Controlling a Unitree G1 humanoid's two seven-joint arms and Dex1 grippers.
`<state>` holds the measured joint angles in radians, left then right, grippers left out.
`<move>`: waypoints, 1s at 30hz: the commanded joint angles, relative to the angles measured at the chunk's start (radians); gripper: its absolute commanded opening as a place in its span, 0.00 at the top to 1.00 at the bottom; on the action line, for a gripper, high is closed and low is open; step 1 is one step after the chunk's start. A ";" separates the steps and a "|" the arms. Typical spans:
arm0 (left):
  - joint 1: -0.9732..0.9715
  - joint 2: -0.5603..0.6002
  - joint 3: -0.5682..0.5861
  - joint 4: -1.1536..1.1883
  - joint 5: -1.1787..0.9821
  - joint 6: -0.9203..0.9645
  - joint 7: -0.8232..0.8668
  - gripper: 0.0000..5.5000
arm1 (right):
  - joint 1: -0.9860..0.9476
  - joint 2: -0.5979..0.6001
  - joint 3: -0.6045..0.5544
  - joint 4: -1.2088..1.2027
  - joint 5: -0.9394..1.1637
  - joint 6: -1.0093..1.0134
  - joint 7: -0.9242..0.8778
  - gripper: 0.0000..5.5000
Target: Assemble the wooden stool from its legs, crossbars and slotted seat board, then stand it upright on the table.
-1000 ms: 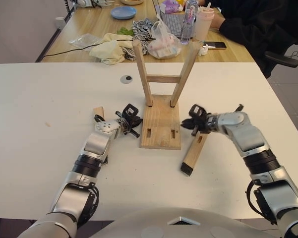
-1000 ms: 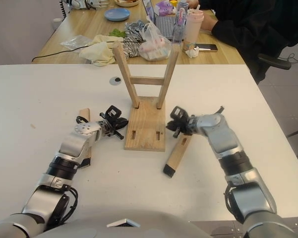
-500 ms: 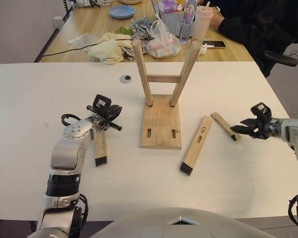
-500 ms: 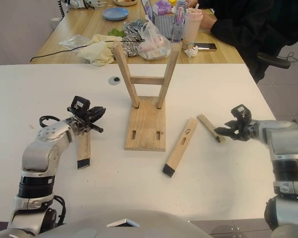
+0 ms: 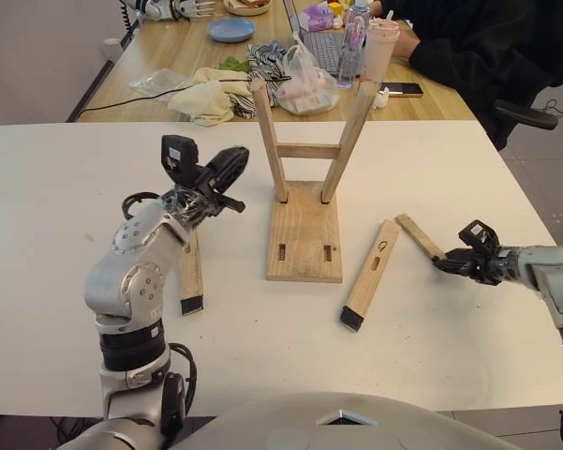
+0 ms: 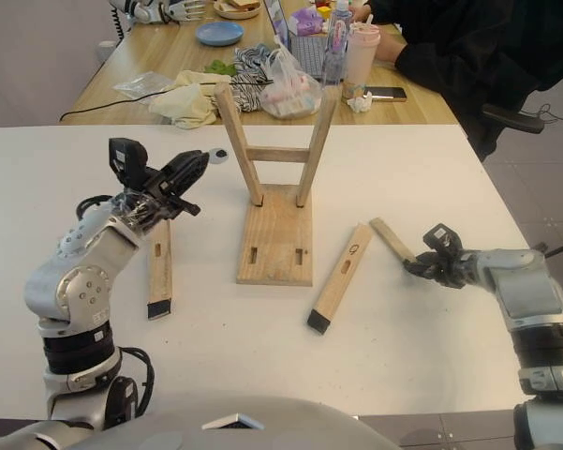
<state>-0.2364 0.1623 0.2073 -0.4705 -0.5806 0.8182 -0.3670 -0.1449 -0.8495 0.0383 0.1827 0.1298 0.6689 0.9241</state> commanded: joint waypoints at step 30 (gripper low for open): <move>-0.356 -0.044 -0.024 0.180 -0.494 0.049 0.097 0.67 | -0.030 0.480 0.072 -0.568 0.101 -0.592 -0.440 0.76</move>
<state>-0.5769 0.1095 0.1853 -0.3012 -1.0711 0.8696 -0.2819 -0.1821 -0.3958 0.0999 -0.3854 0.2353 0.0706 0.4920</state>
